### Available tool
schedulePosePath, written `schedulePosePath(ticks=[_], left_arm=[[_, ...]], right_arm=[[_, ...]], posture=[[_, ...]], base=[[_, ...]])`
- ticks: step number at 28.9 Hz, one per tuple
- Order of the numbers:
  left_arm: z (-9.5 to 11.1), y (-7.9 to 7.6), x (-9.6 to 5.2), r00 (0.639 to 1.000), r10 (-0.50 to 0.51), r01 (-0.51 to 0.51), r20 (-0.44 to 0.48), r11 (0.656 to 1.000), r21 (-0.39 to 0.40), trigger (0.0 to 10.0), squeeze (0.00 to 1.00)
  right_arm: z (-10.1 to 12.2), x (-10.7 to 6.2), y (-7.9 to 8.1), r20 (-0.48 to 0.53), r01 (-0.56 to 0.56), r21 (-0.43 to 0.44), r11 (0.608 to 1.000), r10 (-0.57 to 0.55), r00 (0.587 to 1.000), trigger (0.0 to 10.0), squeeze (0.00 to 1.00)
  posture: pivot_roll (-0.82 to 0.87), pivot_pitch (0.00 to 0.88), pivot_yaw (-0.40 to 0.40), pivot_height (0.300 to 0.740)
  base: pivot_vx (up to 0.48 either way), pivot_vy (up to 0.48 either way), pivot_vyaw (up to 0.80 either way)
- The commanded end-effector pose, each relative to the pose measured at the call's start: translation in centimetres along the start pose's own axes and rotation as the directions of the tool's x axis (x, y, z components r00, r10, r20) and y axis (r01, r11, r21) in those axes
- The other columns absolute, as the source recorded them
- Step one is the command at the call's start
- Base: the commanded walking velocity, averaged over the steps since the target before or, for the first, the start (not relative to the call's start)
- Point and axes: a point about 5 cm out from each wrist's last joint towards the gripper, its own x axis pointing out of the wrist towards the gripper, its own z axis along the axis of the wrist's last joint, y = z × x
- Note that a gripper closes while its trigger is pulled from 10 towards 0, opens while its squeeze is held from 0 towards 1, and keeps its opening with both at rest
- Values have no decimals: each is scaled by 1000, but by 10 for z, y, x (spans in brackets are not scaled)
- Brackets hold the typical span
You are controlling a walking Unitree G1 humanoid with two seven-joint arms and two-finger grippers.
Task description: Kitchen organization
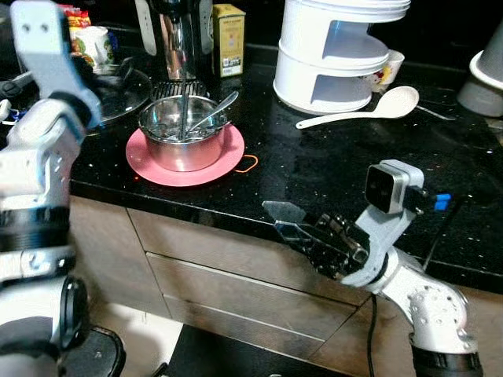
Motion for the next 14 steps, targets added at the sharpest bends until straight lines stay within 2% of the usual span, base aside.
schedulePosePath(ticks=[1, 3, 11, 14], left_arm=[[-2, -6, 10, 999, -29, 30, -21, 999, 39, 10000, 0], [-1, -9, 18, 999, -41, 43, -28, 998, 54, 10000, 0], [-1, -7, 31, 998, -32, 37, -59, 996, 79, 10000, 0], [0, -11, 38, 994, -52, 59, -92, 995, 76, 10000, 0]], right_arm=[[1, 1, 6, -12, -2, -5, 1000, 2, 1000, 10000, 0], [0, 0, 8, -17, 5, -4, 1000, -5, 1000, 10000, 0], [-1, 0, 13, -30, 26, -6, 1000, -27, 999, 10000, 0], [-1, 0, 15, -37, 44, -9, 999, -44, 998, 10000, 0]], posture=[[18, 81, -15, 732], [11, 87, -14, 732], [-2, 112, -11, 732], [-5, 128, -8, 732]], base=[[0, 0, 0], [0, 0, 0], [0, 0, 0], [0, 0, 0]])
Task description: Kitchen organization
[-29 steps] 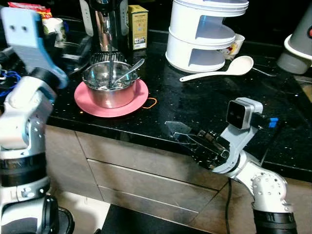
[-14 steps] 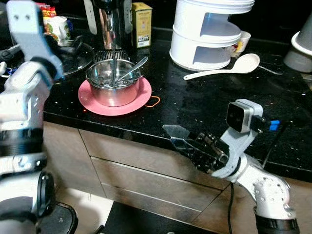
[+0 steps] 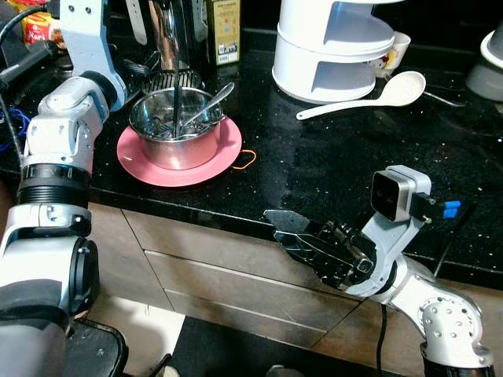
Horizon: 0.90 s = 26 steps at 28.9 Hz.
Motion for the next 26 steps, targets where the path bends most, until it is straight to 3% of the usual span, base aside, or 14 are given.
schedulePosePath(ticks=[1, 13, 14, 19, 23, 26], left_arm=[[6, -1, 4, 1000, -15, 15, -8, 1000, 14, 10000, 0], [33, -36, 13, 983, -173, 170, -60, 984, -46, 10000, 0], [34, -42, 12, 976, -193, 185, -97, 979, -89, 10000, 0], [28, -52, 7, 956, -229, 206, -183, 969, -138, 10000, 0], [19, -54, -1, 940, -237, 203, -246, 967, -156, 10000, 0], [13, -52, -7, 931, -235, 188, -280, 965, -183, 10000, 0]], right_arm=[[1, 1, 4, -12, 1, -5, 1000, -1, 1000, 10000, 0], [-1, 2, 2, -35, 31, 0, 1000, -31, 999, 10000, 0], [-2, 2, 1, -41, 32, 0, 1000, -32, 999, 10000, 0], [-2, 5, 1, -56, 31, -19, 999, -32, 998, 10000, 0], [10, 7, -6, -41, 97, -117, 988, -102, 994, 10000, 0], [27, 9, -14, -25, 185, -229, 956, -196, 980, 10000, 0]], posture=[[-5, 128, -8, 732], [13, 132, -7, 732], [18, 130, -8, 732], [26, 129, -6, 732], [38, 129, -3, 732], [42, 128, -2, 732]], base=[[0, 0, 0], [0, 0, 0], [0, 0, 0], [0, 0, 0], [0, 0, 0], [0, 0, 0]])
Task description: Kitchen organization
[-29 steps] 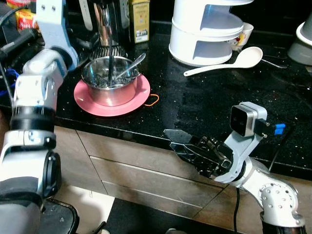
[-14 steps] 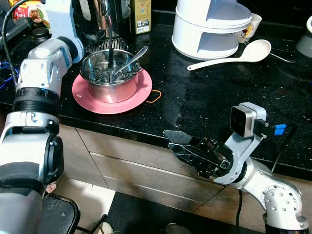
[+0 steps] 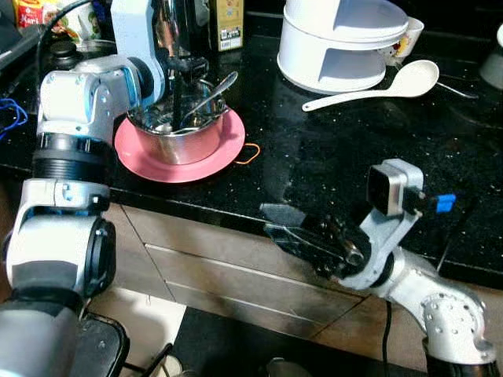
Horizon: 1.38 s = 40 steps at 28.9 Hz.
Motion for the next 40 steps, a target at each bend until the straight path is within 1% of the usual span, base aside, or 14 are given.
schedulePosePath(ticks=[1, 2, 3, 6, 7, 8, 13, 17, 25, 28, 29, 30, 33, 40], left_arm=[[-7, 1, -4, 999, 9, -10, -38, 1000, -23, 10000, 0], [-9, 1, -5, 999, 10, -11, -47, 1000, -27, 10000, 0], [-9, 1, -5, 999, 10, -11, -47, 1000, -27, 10000, 0], [-15, 2, -8, 997, 23, -26, -73, 999, -41, 10000, 0], [-19, 1, -9, 996, 30, -34, -85, 998, -48, 10000, 0], [-19, 1, -9, 996, 30, -34, -85, 998, -48, 10000, 0], [-20, 1, -12, 995, 39, -44, -90, 998, -51, 10000, 0], [-18, 8, -15, 994, 74, -79, -81, 995, -58, 10000, 0], [-15, 16, -17, 992, 104, -109, -70, 992, -68, 10000, 0], [-17, 28, -16, 987, 137, -145, -86, 985, -94, 10000, 0], [-17, 28, -16, 987, 137, -145, -86, 985, -94, 10000, 0], [-22, 35, -15, 983, 151, -162, -103, 981, -105, 10000, 0], [-25, 40, -13, 981, 158, -171, -114, 979, -110, 10000, 0], [-27, 41, -7, 982, 148, -160, -119, 982, -101, 10000, 0]], right_arm=[[12, -2, -10, -7, 99, -92, 991, -100, 995, 10000, 0], [17, -2, -13, -11, 125, -130, 984, -127, 992, 10000, 0], [17, -2, -13, -11, 125, -130, 984, -127, 992, 10000, 0], [35, -4, -17, -26, 173, -230, 958, -184, 983, 10000, 0], [42, -4, -19, -46, 191, -283, 940, -213, 976, 10000, 0], [42, -4, -19, -46, 191, -283, 940, -213, 976, 10000, 0], [50, -4, -23, -103, 235, -368, 900, -291, 951, 10000, 0], [60, 3, -22, -134, 240, -445, 863, -329, 935, 10000, 0], [64, 6, -18, -143, 216, -468, 857, -314, 938, 10000, 0], [64, 6, -16, -173, 197, -474, 858, -311, 934, 10000, 0], [64, 6, -16, -173, 197, -474, 858, -311, 934, 10000, 0], [62, 6, -15, -188, 193, -475, 859, -313, 931, 10000, 0], [62, 7, -14, -194, 192, -477, 858, -316, 929, 10000, 0], [63, 5, -13, -204, 206, -478, 854, -337, 919, 10000, 0]], posture=[[42, 129, -1, 732], [42, 129, -1, 732], [42, 129, -1, 732], [41, 127, -2, 732], [39, 126, -2, 732], [39, 126, -2, 732], [39, 125, -3, 732], [32, 118, 3, 732], [24, 116, 1, 732], [20, 117, 2, 732], [20, 117, 2, 732], [16, 120, 2, 732], [12, 123, 2, 732], [-2, 128, 5, 732]], base=[[0, 0, 0], [0, 0, 0], [0, 0, 0], [0, 0, 0], [0, 0, 0], [0, 0, 0], [0, 0, 0], [0, 0, 0], [0, 0, 0], [0, 0, 0], [0, 0, 0], [0, 0, 0], [0, 0, 0], [0, 0, 0]])
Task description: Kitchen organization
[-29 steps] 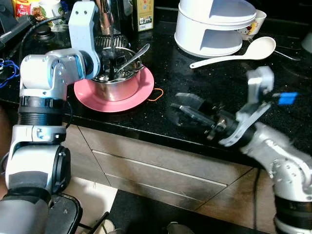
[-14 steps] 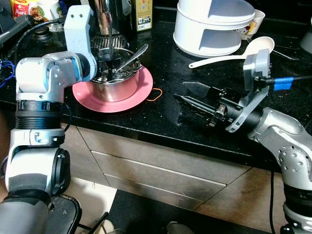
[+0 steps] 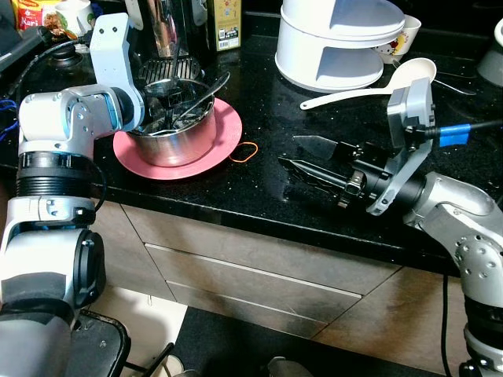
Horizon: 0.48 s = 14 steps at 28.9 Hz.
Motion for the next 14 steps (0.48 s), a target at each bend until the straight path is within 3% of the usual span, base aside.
schedulePosePath(ticks=[1, 8, 9, 11, 12, 14], left_arm=[[-8, 10, 2, 999, 37, -37, -40, 999, 1, 10000, 0], [-19, 4, 12, 996, -8, 8, -87, 1000, -4, 10000, 0], [-20, 3, 14, 996, -17, 16, -92, 1000, -7, 7804, 0], [-21, 2, 17, 995, -29, 29, -101, 1000, -7, 863, 0], [-21, 1, 17, 994, -35, 34, -103, 999, -10, 0, 0], [-21, 1, 19, 993, -41, 40, -109, 999, -10, 0, 0]], right_arm=[[0, 1, 5, -18, -16, -9, 1000, 16, 1000, 10000, 0], [2, -1, 8, -29, -9, -7, 1000, 8, 1000, 10000, 0], [3, -1, 8, -29, -9, -5, 1000, 8, 1000, 10000, 0], [3, 0, 9, -31, -6, -4, 1000, 6, 999, 10000, 0], [3, 0, 9, -32, -5, -4, 1000, 5, 999, 10000, 0], [3, 0, 9, -33, -1, -3, 1000, 1, 999, 10000, 0]], posture=[[-8, 136, 8, 732], [-18, 150, 15, 732], [-18, 154, 15, 732], [-19, 156, 17, 732], [-19, 156, 18, 732], [-21, 157, 18, 732]], base=[[0, 0, 0], [0, 0, 0], [0, 0, 0], [0, 0, 0], [0, 0, 0], [0, 0, 0]])
